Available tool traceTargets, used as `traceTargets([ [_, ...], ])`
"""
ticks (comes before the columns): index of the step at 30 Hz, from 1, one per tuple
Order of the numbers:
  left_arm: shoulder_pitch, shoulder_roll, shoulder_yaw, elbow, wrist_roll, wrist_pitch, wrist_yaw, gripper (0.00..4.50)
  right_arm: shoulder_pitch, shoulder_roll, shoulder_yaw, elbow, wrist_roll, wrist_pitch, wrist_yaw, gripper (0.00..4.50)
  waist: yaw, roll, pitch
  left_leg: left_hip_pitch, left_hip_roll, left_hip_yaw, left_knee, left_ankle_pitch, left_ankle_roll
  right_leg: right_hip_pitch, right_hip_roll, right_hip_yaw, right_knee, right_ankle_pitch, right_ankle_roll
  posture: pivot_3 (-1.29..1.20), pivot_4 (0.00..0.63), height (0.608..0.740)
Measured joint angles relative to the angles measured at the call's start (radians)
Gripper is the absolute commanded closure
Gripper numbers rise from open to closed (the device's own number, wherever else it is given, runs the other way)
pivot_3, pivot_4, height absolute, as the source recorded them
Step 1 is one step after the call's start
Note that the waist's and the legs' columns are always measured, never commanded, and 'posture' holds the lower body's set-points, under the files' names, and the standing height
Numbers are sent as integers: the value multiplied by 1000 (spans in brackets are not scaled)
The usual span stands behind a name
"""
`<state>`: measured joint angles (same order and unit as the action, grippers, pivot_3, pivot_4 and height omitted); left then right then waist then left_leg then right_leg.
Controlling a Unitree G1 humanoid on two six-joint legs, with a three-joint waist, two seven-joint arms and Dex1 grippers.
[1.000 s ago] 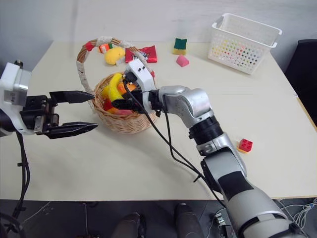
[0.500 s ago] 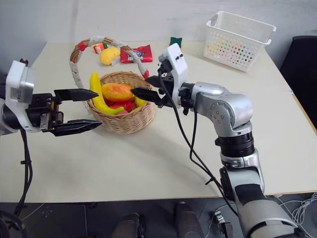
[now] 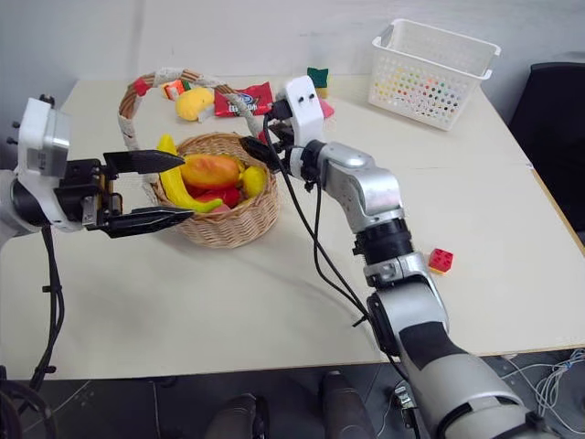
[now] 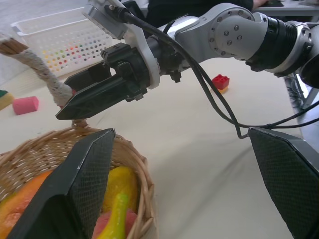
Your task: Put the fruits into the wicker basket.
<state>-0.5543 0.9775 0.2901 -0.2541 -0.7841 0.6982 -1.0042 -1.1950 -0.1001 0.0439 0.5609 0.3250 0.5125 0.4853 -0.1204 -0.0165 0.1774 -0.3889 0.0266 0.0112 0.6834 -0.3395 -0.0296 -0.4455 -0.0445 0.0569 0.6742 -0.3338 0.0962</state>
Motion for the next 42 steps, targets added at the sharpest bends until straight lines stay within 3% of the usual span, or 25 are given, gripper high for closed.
traceTargets([
  [1, 2, 0, 10, 0, 0, 0, 7, 0, -11, 2, -4, 30, -9, -20, 2, 851, -3, 0, 0, 0, 0, 0, 0, 0, 0, 0, 0, 0, 0, 0, 0, 0, 150, 740],
  [3, 15, 0, 27, -4, 0, 0, 15, 0, -24, 9, -11, 79, -16, -55, 8, 1445, -5, 0, 0, 0, 0, 0, 0, 0, 0, 0, 0, 0, 0, 0, 0, 0, 150, 740],
  [10, 38, -1, 37, -8, 0, -1, 35, 0, -30, 18, -13, 124, -23, -80, 56, 3965, -17, 0, 0, 0, 0, -1, 0, 0, 0, 0, 0, 0, 0, 0, 0, 0, 150, 740],
  [12, 32, -9, 36, -8, 0, -2, 44, 0, -20, 16, -14, 106, -24, -78, 67, 4236, -18, 0, 0, 0, 0, -1, 0, 0, 0, 0, 0, 0, 0, 0, 0, 0, 150, 740],
  [18, -10, -40, 30, -1, 0, -13, 64, 0, 70, -30, -14, -38, -26, -56, 73, 4241, -14, 0, 0, -1, 0, -2, 0, 0, 0, 0, -1, 0, 1, 0, 0, 0, 150, 740],
  [22, -34, -86, 3, 0, -4, -11, 74, 0, 192, -235, -96, -262, -23, 17, 55, 4241, 20, 0, 0, -2, -3, -3, 1, 0, 0, 0, -3, 0, 0, 0, 0, 0, 150, 740],
  [28, -78, -156, -62, 23, -4, -12, 72, 0, 348, -452, -253, -488, -14, 158, 10, 4241, 40, 0, 0, -1, -2, 0, 1, 0, 1, 0, -1, 1, 0, 0, 0, 0, 150, 740],
  [36, -161, -226, -135, 81, 14, -31, 48, 0, 513, -485, -337, -595, 1, 213, -43, 4241, 37, 1, 0, 3, -1, 4, 1, 0, 1, 0, 2, 3, 4, 0, 0, 0, 150, 740],
  [42, -178, -242, -152, 107, 26, -36, 28, 0, 623, -485, -369, -672, 54, 268, -56, 2300, 47, 1, 0, 2, -2, 3, 1, 0, 1, 1, 1, 3, 3, 0, 0, 0, 150, 740],
])
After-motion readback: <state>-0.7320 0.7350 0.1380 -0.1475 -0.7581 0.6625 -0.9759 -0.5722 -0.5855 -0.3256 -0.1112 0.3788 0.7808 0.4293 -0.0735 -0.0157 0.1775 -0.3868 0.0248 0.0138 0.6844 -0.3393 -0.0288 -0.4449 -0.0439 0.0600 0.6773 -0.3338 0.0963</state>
